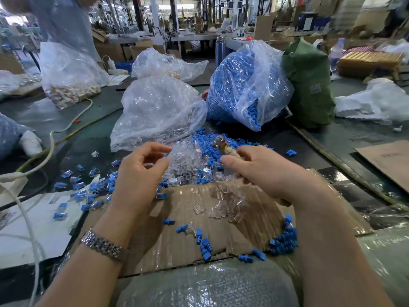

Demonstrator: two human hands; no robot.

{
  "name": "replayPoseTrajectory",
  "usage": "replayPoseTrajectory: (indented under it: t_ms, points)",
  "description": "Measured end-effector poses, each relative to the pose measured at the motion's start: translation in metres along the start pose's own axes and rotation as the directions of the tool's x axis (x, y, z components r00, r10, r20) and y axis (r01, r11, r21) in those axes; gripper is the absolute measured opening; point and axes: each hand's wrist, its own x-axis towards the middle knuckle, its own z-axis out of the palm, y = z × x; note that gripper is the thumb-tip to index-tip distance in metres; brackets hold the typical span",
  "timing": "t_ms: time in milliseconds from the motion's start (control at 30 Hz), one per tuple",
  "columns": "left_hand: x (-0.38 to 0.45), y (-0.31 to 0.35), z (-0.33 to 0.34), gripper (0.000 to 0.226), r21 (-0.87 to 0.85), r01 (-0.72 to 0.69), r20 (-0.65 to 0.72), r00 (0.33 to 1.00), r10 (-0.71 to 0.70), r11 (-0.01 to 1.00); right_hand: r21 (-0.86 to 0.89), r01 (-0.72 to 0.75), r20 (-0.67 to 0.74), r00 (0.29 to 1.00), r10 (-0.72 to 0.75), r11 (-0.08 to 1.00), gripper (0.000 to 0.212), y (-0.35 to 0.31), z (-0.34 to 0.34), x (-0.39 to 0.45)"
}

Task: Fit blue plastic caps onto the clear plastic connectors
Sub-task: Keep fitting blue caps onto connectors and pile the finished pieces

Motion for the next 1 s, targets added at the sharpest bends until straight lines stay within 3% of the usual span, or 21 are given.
replayPoseTrajectory:
  t_ms: [67,133,200,300,400,500,567,633,767,1000]
  points:
    - [-0.001,-0.002,-0.003,0.018,0.262,0.027,-0.07,0.998,-0.009,0.965,-0.211,-0.098,-0.087,0.993,0.081,0.973,0.036,0.006,0.004,0.006]
    - [0.0,-0.004,-0.006,0.018,0.559,0.073,-0.086,0.996,-0.029,0.826,-0.32,-0.199,-0.116,0.978,0.171,0.926,0.035,0.011,0.01,0.011]
    - [-0.001,-0.005,-0.006,0.015,0.715,0.08,-0.047,0.997,-0.066,0.695,-0.364,-0.273,-0.127,0.962,0.243,0.89,0.035,0.014,0.015,0.014]
    - [-0.005,-0.007,0.003,0.018,0.68,-0.066,0.086,0.996,0.011,0.73,-0.431,-0.318,-0.138,0.948,0.287,0.845,0.035,0.013,0.02,0.016]
    - [-0.006,-0.008,0.019,0.035,0.638,-0.247,0.276,0.958,0.082,0.73,-0.487,-0.328,-0.144,0.944,0.296,0.81,0.038,0.014,0.025,0.019]
    - [-0.003,-0.011,0.03,0.046,0.683,-0.332,0.365,0.927,0.09,0.651,-0.486,-0.191,-0.195,0.975,0.108,0.853,0.051,0.005,0.029,0.022]
    - [-0.003,-0.014,0.033,0.045,0.705,-0.358,0.391,0.916,0.086,0.612,-0.482,0.021,-0.142,0.985,-0.101,0.876,0.034,-0.007,0.036,0.025]
    - [-0.004,-0.016,0.034,0.04,0.718,-0.38,0.411,0.908,0.085,0.584,-0.546,0.151,-0.046,0.977,-0.21,0.824,0.021,-0.015,0.046,0.028]
    - [-0.004,-0.016,0.036,0.03,0.698,-0.377,0.415,0.906,0.085,0.608,-0.635,0.169,0.014,0.978,-0.208,0.753,0.027,-0.017,0.059,0.034]
    - [-0.003,-0.017,0.036,0.018,0.632,-0.364,0.391,0.912,0.123,0.684,-0.581,0.152,-0.018,0.98,-0.199,0.799,0.017,-0.017,0.064,0.037]
